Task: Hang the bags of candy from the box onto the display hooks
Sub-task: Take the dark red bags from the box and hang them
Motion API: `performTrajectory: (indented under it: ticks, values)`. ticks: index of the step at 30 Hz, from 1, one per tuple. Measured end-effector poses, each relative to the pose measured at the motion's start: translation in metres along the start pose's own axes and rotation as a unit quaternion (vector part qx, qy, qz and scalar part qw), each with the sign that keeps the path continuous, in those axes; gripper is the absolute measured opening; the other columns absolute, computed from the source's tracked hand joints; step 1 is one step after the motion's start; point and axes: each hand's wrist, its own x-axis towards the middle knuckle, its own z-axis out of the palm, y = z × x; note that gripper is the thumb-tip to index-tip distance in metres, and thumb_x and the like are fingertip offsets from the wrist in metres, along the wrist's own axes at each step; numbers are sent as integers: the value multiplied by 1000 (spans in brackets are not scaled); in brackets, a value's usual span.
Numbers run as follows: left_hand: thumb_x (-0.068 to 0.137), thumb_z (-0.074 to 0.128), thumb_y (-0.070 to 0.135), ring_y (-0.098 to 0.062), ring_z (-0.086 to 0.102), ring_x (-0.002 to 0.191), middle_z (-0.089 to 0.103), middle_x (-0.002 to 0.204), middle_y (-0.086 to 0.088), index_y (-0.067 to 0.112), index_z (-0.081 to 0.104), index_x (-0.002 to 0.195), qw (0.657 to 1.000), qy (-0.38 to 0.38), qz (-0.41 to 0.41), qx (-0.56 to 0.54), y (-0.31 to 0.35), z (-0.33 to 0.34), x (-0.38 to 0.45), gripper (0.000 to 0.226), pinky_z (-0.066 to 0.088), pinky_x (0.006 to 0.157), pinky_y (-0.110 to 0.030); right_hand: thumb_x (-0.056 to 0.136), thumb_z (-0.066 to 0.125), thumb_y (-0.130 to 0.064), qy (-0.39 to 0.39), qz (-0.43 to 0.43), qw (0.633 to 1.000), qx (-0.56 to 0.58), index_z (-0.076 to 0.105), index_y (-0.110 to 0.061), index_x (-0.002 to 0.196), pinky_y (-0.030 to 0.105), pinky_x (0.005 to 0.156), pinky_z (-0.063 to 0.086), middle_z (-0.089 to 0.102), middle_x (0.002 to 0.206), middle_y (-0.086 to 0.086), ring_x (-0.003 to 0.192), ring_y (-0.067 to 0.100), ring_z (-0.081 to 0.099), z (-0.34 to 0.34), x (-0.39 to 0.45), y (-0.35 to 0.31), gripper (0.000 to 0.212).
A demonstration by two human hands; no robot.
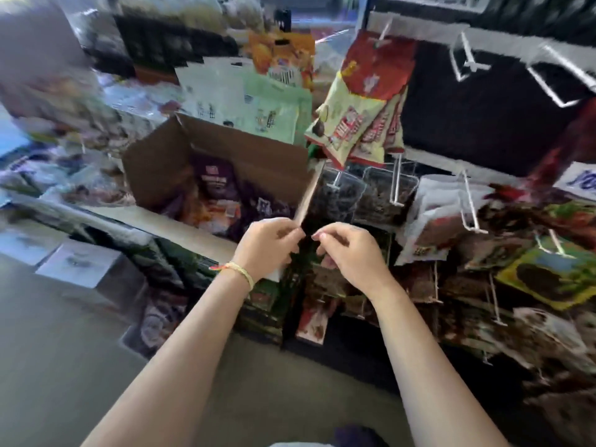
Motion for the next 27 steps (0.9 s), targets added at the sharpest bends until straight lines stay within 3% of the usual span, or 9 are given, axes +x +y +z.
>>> performTrajectory:
  ticks: [6,12,14,17,20,23,27]
  values:
    - [95,63,24,-15,69,60,72,73,3,17,74,84,998,1,-29,52,-72,-64,55,17,57,64,-33,99,54,-15,-10,-9,999,48,72,-25,91,30,65,59,71,81,1,67,16,70,69,71,-26,23]
    - [97,59,32,-16,68,75,71,85,3,21,73,95,970,-117,-112,179,-121,-103,125,19,52,69,-29,95,57,-27,-63,71,995,31,64,-23,104,37,77,60,66,90,0,78,18,71,128,170,-31,11]
    - [97,58,32,-17,65,82,72,95,-1,20,75,101,957,-143,-135,212,-145,-113,147,21,46,73,-26,94,58,-34,-84,112,990,9,60,-23,116,44,91,57,64,107,-1,97,23,69,148,200,-28,25]
    - [97,58,30,-25,65,104,71,116,-7,20,72,115,962,-103,-176,183,-176,-122,176,25,51,85,-32,94,58,-37,-100,164,981,-17,49,-20,134,48,99,52,56,128,5,112,28,62,175,237,-21,44]
    - [97,59,30,-30,56,123,58,136,-10,19,60,133,967,-50,-196,154,-201,-126,202,37,47,100,-38,95,57,-35,-91,220,971,-17,44,-18,139,47,100,51,53,131,5,115,26,58,194,265,-13,49]
    - [97,58,24,-34,43,137,32,156,-10,16,39,149,969,-38,-191,152,-223,-132,231,56,39,109,-41,96,57,-34,-70,249,966,-6,45,-18,140,43,100,51,53,134,5,116,26,58,208,292,-7,49]
    - [94,63,21,-33,24,149,8,167,-6,20,23,158,971,-20,-172,167,-252,-137,267,75,30,118,-43,96,60,-29,-48,243,969,-4,42,-18,149,39,109,42,47,150,4,133,26,49,226,326,-4,57]
